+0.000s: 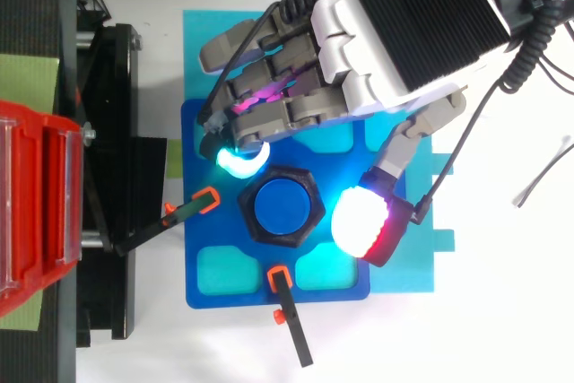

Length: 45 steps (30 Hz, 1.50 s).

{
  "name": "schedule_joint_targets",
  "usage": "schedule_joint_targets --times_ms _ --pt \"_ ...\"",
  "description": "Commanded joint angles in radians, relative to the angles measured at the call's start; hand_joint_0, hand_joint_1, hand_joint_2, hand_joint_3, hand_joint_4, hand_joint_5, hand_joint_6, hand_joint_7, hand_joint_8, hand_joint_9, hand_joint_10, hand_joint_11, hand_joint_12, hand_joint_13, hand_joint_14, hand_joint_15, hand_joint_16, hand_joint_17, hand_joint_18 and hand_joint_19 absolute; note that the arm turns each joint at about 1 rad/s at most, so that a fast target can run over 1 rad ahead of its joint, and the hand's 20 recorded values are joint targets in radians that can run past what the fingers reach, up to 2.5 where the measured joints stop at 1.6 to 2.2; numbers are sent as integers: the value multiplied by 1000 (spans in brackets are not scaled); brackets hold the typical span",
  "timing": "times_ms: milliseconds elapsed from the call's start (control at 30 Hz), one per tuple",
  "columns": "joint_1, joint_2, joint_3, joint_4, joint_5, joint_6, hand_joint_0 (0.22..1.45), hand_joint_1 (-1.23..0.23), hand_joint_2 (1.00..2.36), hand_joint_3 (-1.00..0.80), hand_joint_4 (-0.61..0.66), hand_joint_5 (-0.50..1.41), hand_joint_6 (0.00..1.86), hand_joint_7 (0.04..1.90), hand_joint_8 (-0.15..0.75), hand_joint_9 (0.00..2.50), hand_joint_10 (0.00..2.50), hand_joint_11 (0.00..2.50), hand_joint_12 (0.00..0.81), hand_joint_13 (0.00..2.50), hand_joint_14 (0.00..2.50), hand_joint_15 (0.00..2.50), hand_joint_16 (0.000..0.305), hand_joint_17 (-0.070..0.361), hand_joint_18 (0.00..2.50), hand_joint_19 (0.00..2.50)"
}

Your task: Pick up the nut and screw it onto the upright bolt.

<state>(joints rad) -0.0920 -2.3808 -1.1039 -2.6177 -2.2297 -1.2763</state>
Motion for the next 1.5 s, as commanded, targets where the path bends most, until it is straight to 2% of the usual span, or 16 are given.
schedule_joint_targets --times_ms 0,633,700,933,1133,1200,1233,1300,1333,1367,1433,1467 --pt "0 0 -1 -4 -1 0 494 -200 1000 -500 169 50 500 1433 236 1038 0 0 211 724 0 0 30 66 423 81" --pt "0 0 -1 1 1 0 492 -210 1000 -500 167 48 501 1420 239 1085 0 0 206 757 0 0 29 66 461 96" --pt "0 0 -1 1 1 0 485 -194 1000 -500 188 21 503 1311 233 1063 0 0 212 748 0 0 30 69 454 94" --pt "0 0 1 1 -2 2 455 -132 1000 -500 233 -26 505 1138 234 992 0 0 234 709 0 0 36 81 402 77" --pt "-3 2 29 -12 -15 2 441 -127 1000 -500 252 -74 504 952 238 918 0 0 249 673 0 0 39 88 374 55" --pt "-6 0 61 -36 -28 2 439 -127 1000 -500 246 -87 504 906 237 896 0 0 252 662 0 0 40 89 371 49" --pt "-6 0 61 -36 -28 2 439 -128 1000 -500 242 -91 504 892 236 896 0 0 254 661 0 0 40 89 367 53" --pt "-11 2 85 -76 -39 -3 438 -130 1000 -500 237 -94 503 876 236 878 0 0 258 653 0 0 40 90 361 43" --pt "-15 0 118 -130 -45 -21 438 -130 1000 -500 238 -96 503 873 237 877 0 0 259 652 0 0 40 90 359 43" --pt "-18 2 133 -162 -45 -41 438 -131 1000 -500 235 -98 503 871 238 867 0 0 260 649 0 0 40 90 357 47" --pt "-18 2 141 -174 -45 -49 437 -133 1000 -500 231 -100 503 865 236 860 0 0 263 637 0 0 40 91 348 42" --pt "-21 2 162 -228 -44 -98 438 -134 1000 -500 234 -102 503 864 238 844 0 0 264 635 0 0 40 91 338 38"
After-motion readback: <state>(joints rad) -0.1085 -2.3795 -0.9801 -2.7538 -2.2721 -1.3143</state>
